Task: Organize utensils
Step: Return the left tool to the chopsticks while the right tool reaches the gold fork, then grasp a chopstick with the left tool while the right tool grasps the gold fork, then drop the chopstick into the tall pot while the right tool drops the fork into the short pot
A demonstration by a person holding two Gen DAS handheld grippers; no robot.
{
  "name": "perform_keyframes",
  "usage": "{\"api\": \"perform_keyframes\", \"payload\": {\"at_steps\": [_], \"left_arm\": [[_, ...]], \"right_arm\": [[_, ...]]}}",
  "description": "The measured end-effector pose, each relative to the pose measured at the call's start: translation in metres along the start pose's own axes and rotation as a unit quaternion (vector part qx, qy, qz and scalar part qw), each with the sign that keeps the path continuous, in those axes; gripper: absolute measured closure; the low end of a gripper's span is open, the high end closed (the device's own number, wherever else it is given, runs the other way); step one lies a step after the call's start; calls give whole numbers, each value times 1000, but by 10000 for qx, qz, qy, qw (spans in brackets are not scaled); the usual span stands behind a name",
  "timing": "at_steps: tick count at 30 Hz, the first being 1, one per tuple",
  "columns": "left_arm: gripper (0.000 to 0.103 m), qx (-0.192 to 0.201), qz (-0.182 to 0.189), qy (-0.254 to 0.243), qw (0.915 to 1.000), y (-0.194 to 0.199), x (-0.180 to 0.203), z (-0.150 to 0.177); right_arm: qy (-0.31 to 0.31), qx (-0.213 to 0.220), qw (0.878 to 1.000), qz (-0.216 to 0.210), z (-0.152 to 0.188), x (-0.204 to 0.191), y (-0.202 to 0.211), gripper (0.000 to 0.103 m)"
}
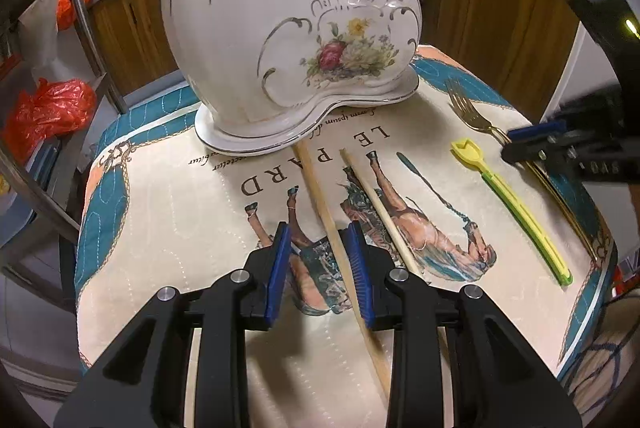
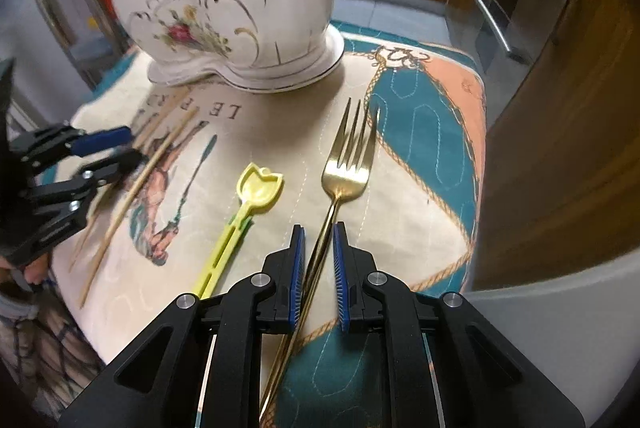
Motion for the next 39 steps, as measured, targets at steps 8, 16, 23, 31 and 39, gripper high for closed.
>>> {"api": "perform_keyframes", "payload": {"at_steps": [8, 16, 23, 31, 39], "left_arm": [[73, -668, 213, -398, 9967, -2, -1, -2], [85, -1513, 667, -421, 9853, -1, -14, 1], [94, -1943, 633, -310, 9784, -3, -20, 1], [99, -1335, 860, 287, 9869, 15, -14, 1], [99, -105, 1160, 936, 9888, 61, -15, -25]], "right_arm": [[581, -1100, 9918, 297, -9, 0, -11, 88], [177, -1130, 9934, 60, -7, 9, -12, 91], [-471, -665, 9964, -234, -9, 28, -7, 97], [-913, 15, 9930, -754, -5, 34, 13, 97], [-982, 873, 9857, -1051, -13, 27, 41, 97]]}}
Point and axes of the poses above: each gripper's, at about its wrist camera, not at the fingertips, and y roughly against the way its jaws point, x to its right, z to its underside, the point moved 8 cm from there along -y, roughly the way its jaws point, and after that the axes turned 11 degrees about x, right-handed, at the moved point
